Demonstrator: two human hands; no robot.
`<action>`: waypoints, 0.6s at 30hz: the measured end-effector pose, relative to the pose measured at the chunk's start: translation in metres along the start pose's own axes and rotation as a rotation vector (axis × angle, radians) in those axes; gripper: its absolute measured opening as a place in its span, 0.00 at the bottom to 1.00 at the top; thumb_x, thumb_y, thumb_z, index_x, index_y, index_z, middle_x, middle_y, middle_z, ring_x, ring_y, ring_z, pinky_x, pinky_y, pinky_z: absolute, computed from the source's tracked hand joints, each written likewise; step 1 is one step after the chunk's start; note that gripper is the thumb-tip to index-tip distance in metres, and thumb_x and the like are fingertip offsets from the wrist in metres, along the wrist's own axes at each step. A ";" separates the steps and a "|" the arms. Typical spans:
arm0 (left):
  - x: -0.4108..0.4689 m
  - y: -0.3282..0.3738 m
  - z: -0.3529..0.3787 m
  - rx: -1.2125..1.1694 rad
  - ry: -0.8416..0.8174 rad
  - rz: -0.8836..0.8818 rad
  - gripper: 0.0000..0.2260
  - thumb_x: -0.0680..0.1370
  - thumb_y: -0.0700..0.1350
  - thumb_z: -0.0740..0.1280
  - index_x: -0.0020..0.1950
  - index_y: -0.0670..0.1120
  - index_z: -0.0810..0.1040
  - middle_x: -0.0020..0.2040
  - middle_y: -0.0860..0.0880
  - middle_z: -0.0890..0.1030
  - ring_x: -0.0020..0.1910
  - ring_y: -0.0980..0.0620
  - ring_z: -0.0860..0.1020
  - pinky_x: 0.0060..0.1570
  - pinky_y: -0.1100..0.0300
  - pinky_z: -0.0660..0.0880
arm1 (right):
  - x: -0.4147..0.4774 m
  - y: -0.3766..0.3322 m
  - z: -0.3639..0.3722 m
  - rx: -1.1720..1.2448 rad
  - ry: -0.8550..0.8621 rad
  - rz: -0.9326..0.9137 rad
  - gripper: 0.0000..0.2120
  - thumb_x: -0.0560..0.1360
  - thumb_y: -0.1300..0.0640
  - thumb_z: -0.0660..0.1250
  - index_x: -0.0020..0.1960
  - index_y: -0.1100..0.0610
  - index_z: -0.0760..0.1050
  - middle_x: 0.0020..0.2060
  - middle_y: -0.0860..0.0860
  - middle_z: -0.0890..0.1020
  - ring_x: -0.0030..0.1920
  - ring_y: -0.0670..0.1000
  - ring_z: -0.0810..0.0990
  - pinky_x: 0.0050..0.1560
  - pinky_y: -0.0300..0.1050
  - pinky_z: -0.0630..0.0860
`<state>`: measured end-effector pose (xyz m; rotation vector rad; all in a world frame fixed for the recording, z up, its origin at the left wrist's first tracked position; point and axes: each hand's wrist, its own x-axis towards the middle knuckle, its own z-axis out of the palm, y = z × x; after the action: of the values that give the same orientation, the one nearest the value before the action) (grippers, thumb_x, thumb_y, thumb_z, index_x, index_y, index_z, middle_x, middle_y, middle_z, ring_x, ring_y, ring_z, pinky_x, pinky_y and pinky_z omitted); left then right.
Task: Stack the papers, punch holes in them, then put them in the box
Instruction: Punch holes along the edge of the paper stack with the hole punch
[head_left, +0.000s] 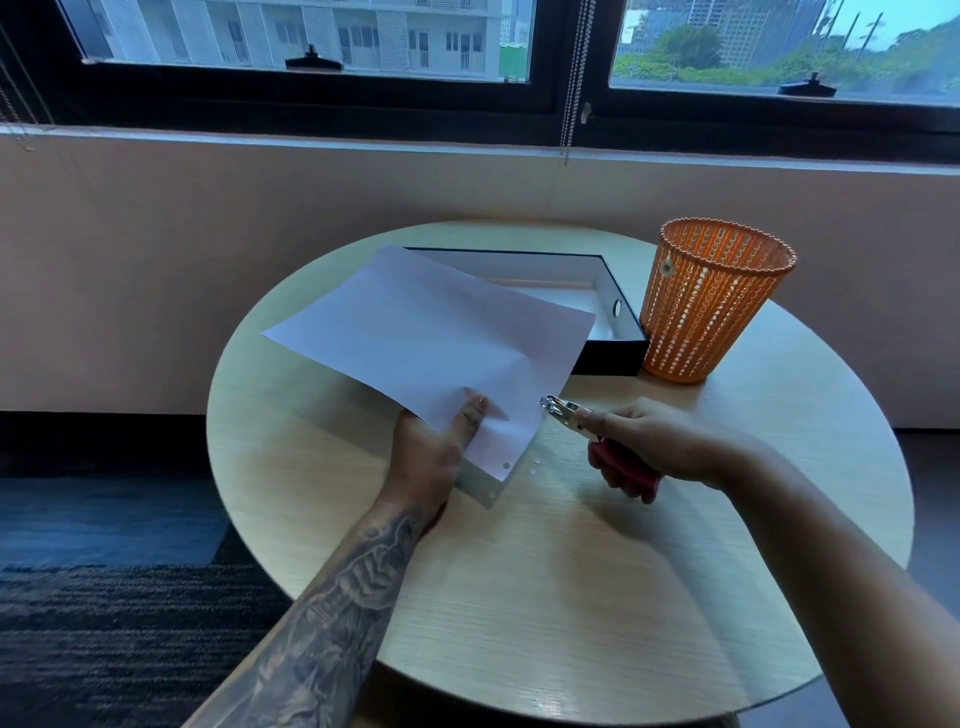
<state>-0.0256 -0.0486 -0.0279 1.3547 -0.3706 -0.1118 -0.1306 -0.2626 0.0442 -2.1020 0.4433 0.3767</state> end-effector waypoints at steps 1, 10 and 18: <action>0.000 0.000 0.000 -0.004 0.005 -0.003 0.07 0.78 0.37 0.71 0.51 0.33 0.82 0.52 0.37 0.85 0.48 0.49 0.84 0.48 0.63 0.78 | 0.000 0.000 0.000 -0.003 0.000 -0.001 0.30 0.80 0.36 0.58 0.46 0.64 0.79 0.34 0.59 0.82 0.32 0.57 0.80 0.34 0.49 0.77; -0.002 0.003 0.001 -0.004 0.004 -0.019 0.01 0.77 0.37 0.72 0.47 0.41 0.84 0.46 0.49 0.87 0.47 0.51 0.85 0.49 0.61 0.79 | 0.002 0.004 -0.001 -0.028 -0.014 0.019 0.33 0.78 0.34 0.59 0.45 0.65 0.79 0.34 0.59 0.81 0.33 0.58 0.79 0.33 0.49 0.76; -0.004 0.004 0.007 0.151 0.004 0.003 0.02 0.77 0.37 0.71 0.48 0.40 0.83 0.46 0.51 0.86 0.43 0.61 0.83 0.43 0.70 0.75 | 0.011 0.000 0.001 -0.136 -0.020 0.123 0.30 0.79 0.33 0.57 0.41 0.61 0.77 0.30 0.58 0.80 0.29 0.57 0.77 0.28 0.44 0.74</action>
<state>-0.0322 -0.0530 -0.0234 1.5027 -0.3838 -0.0804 -0.1207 -0.2633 0.0387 -2.2066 0.5501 0.5111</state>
